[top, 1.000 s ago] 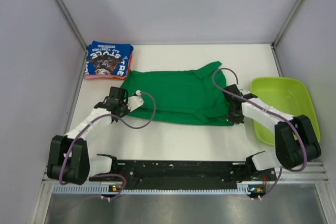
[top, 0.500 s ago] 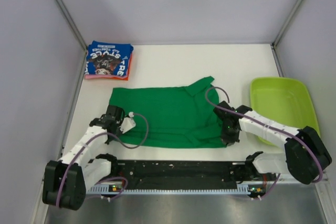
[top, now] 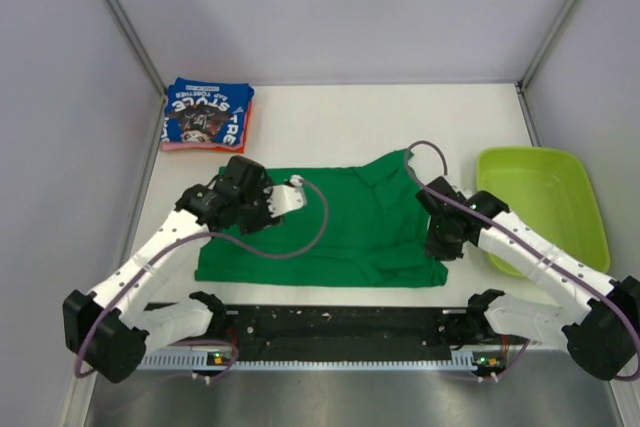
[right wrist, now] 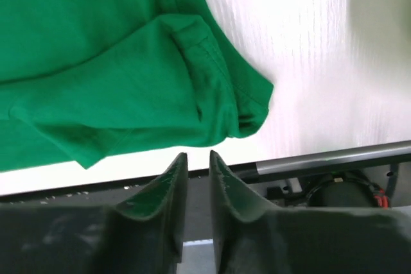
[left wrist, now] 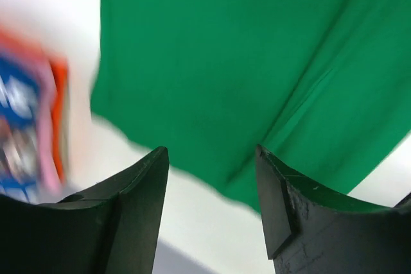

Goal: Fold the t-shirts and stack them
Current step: Fold the flattened tshirt in 1/3 of the way

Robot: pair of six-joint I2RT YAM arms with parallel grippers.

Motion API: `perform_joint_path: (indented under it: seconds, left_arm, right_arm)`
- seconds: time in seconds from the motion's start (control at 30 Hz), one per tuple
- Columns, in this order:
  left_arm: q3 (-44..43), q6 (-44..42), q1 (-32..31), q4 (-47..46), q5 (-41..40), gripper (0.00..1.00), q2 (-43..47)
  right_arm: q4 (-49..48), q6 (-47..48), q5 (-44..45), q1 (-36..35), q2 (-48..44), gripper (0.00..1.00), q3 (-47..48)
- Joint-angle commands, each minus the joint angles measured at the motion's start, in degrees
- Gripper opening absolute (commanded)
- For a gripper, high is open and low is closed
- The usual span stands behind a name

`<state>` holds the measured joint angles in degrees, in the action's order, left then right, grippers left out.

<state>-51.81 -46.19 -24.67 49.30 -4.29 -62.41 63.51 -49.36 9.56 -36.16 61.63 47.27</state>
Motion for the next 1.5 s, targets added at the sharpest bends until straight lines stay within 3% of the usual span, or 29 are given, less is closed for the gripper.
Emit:
perform_joint_path:
  seconds: [0.0,0.2,0.33,0.47,0.63,0.8,0.9,1.03,1.2,1.47]
  left_arm:
    - [-6.4,-0.7,-15.3,-0.9,22.7,0.61,-1.4]
    - [-4.8,-4.5,-39.1,-14.7,26.6,0.61,-9.4]
    - [-8.7,-3.5,-45.4,-19.9,26.1,0.60,-20.4]
    - [-12.3,-3.9,-46.7,-22.0,27.1,0.58,-29.9]
    - [-13.0,-3.7,-47.2,-25.8,22.3,0.53,-35.4]
    - [-13.0,-4.0,-47.2,-27.1,18.4,0.31,-37.8]
    - [-13.1,-3.7,-47.2,-27.8,16.0,0.27,-38.0]
    - [-14.6,-2.3,-47.2,-28.3,10.8,0.00,-40.0]
    - [-17.0,2.9,-46.7,-27.7,4.8,0.00,-40.0]
    - [-19.0,13.2,-38.9,-29.7,10.4,0.00,-36.1]
  right_arm:
    - [-2.8,-0.6,4.7,0.4,-0.3,0.00,1.3]
    - [-14.5,-0.8,-2.8,7.0,-1.3,0.00,-10.0]
    - [-18.0,0.3,-4.3,12.1,-1.2,0.00,-15.7]
    - [-19.0,-0.6,-3.9,12.7,-1.9,0.00,-17.6]
    - [-19.5,-0.7,-4.3,12.7,-1.8,0.00,-18.3]
    - [-19.6,-0.8,-4.3,12.8,-1.9,0.00,-18.4]
    - [-19.6,-0.9,-3.9,12.8,-1.8,0.00,-18.4]
    - [-19.6,-0.8,-4.0,12.8,-1.6,0.00,-18.3]
    - [-19.6,-1.1,-3.7,12.8,-1.5,0.00,-18.6]
    - [-19.9,-1.3,-3.3,12.8,0.1,0.00,-18.7]
